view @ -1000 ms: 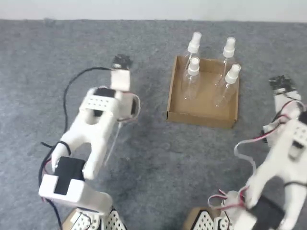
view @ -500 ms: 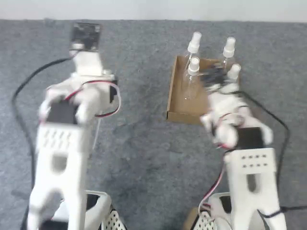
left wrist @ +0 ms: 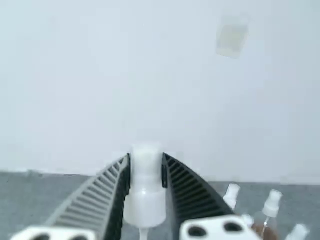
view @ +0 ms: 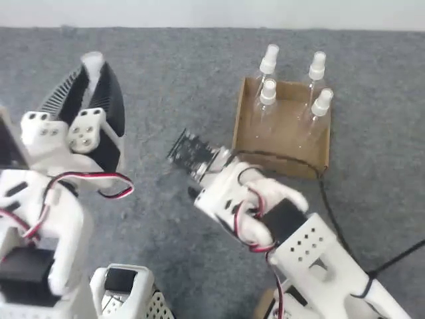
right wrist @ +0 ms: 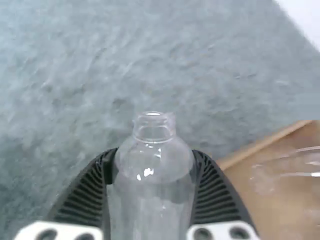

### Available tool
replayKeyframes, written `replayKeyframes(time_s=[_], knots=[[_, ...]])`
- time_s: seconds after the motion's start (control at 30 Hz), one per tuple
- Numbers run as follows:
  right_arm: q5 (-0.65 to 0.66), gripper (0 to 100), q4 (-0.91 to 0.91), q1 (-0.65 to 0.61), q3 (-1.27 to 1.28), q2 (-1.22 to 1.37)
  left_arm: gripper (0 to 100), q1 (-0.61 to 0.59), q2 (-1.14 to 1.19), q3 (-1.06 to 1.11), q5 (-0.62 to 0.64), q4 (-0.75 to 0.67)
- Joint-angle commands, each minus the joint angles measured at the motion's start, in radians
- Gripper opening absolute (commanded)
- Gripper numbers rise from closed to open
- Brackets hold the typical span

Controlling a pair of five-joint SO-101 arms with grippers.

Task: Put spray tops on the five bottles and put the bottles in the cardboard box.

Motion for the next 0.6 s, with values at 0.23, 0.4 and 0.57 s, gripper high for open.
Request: replayKeyframes(time_s=[0.23,0.4,0.57], knots=[[-0.075,0.6,-0.601,-0.124,0.348,-0.113,1,0.003,0.000,-0.021,0.207,-0.032],[-0.241,0.6,-0.730,-0.119,0.404,-0.114,1,0.003,-0.002,0.036,0.210,-0.075],[-0.256,0.6,-0.746,-0.125,0.425,-0.114,1,0.003,-0.003,0.114,0.210,-0.149]])
